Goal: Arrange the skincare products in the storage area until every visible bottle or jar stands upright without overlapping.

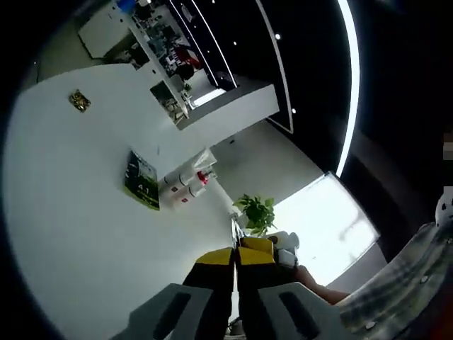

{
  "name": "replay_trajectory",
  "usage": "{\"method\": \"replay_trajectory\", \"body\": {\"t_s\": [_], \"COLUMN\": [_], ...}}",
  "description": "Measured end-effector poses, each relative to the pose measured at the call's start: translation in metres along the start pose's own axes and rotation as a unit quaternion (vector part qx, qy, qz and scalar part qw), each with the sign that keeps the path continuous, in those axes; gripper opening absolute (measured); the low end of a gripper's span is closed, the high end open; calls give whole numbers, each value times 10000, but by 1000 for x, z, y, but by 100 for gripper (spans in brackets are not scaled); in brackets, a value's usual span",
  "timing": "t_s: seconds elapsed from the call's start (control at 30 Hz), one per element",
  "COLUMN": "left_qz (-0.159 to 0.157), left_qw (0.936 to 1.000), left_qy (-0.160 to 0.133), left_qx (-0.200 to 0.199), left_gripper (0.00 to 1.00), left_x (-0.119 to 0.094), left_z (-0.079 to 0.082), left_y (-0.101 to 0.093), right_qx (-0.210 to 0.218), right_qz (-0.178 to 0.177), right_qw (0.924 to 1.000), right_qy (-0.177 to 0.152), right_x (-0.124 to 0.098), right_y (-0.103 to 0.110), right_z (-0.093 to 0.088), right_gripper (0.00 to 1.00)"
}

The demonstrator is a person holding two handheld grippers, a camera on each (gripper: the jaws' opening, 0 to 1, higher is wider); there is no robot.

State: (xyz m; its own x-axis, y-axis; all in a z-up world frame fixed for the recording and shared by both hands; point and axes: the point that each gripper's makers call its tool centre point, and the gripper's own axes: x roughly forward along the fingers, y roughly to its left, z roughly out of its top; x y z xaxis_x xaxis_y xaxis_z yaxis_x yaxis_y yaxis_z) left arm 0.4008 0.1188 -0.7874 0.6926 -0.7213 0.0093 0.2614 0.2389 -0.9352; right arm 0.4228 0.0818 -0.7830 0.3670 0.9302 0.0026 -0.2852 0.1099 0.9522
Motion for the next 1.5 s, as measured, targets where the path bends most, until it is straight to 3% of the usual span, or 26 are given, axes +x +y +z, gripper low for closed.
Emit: {"method": "replay_trajectory", "body": {"t_s": [0.07, 0.1, 0.17, 0.2, 0.33, 0.63, 0.87, 1.0, 1.23, 1.33, 1.5], "left_qz": [-162, -78, -50, -40, -129, 20, 204, 421, 434, 453, 494], "left_qw": [9992, 9992, 9996, 9995, 9993, 9994, 9988, 9979, 9977, 9977, 9974], "left_qy": [-280, -366, -286, -301, -345, -318, -375, -365, -458, -449, -480], "left_qx": [-249, -137, -14, -13, -114, -131, -229, -325, -230, -221, -223], "left_gripper": [0, 0, 0, 0, 0, 0, 1, 3, 0, 0, 0], "left_x": [-1, -1, 1, 2, 9, 8, 7, 6, -6, -7, -7], "left_z": [13, 20, 23, 25, 26, 25, 27, 27, 48, 53, 60], "left_y": [-3, -1, -2, -2, -2, 9, 22, 34, 41, 44, 49], "right_qx": [290, 190, -101, -4, 114, -159, -504, -574, -326, -613, -587], "right_qz": [361, 242, 123, 174, 275, -219, -424, -345, -226, -254, -314], "right_qw": [9989, 9995, 9998, 9998, 9996, 9992, 9977, 9973, 9974, 9950, 9948], "right_qy": [27, 79, 103, 84, -13, -304, 143, 306, 599, 746, 777], "right_x": [2, 4, 6, 8, 15, 11, 25, 35, 54, 61, 69], "right_y": [11, 7, 5, 7, 12, -6, -15, -15, -16, -17, -22], "right_z": [-9, -14, -18, -19, -15, 11, 16, 17, 12, 8, 9], "right_gripper": [10, 14, 9, 7, 4, 0, 0, 0, 0, 0, 0]}}
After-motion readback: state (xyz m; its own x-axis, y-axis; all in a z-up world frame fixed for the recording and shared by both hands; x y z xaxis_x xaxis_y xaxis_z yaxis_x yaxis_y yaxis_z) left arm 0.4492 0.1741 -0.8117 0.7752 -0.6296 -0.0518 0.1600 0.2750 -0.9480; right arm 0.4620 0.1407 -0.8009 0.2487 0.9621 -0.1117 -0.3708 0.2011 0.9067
